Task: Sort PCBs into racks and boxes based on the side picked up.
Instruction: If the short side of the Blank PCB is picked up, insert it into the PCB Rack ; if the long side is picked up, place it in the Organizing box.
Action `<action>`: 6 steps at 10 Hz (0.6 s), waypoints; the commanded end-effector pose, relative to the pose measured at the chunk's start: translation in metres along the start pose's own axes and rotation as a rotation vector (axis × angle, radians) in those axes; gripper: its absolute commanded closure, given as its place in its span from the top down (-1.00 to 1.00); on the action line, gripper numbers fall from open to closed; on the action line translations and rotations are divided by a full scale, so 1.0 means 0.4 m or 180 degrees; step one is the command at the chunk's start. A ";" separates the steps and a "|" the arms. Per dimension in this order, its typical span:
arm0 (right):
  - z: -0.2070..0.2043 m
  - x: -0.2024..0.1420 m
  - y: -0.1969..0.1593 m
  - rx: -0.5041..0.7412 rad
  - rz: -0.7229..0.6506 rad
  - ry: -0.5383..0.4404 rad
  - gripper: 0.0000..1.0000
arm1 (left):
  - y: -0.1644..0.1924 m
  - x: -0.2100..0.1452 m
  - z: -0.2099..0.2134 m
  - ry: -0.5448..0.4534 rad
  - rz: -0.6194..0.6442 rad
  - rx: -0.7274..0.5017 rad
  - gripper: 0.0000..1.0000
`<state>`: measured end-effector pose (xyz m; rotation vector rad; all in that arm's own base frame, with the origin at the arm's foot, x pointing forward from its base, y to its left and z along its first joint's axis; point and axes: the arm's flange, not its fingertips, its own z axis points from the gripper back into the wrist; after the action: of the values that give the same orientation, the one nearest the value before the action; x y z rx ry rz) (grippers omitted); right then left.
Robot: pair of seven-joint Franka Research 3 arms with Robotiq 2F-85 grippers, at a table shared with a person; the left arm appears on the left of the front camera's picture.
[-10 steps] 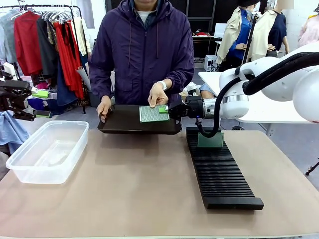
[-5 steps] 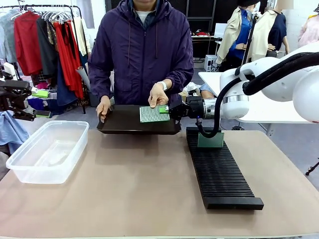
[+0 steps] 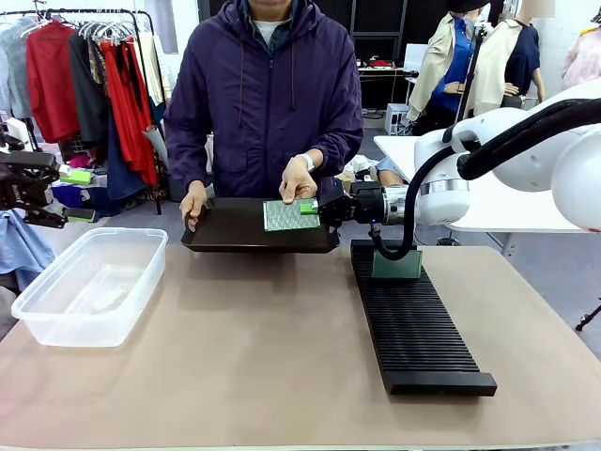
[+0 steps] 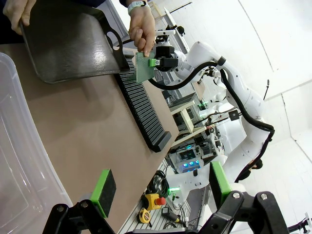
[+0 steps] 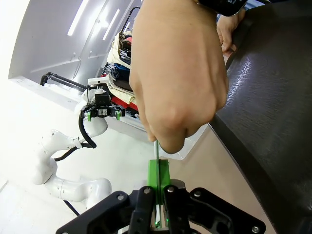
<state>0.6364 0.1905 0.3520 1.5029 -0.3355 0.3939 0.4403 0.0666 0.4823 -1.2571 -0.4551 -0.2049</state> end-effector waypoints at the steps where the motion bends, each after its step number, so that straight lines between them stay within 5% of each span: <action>1: -0.005 0.001 0.003 0.0000 0.0008 -0.0002 -1.00 | -0.003 0.000 0.001 -0.0003 0.0023 -0.0002 1.00; 6: -0.005 0.001 0.003 0.0000 0.0008 -0.0002 -1.00 | -0.003 0.000 0.001 -0.0003 0.0023 -0.0002 1.00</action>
<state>0.6363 0.1906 0.3520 1.5027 -0.3352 0.3942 0.4403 0.0666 0.4823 -1.2571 -0.4551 -0.2049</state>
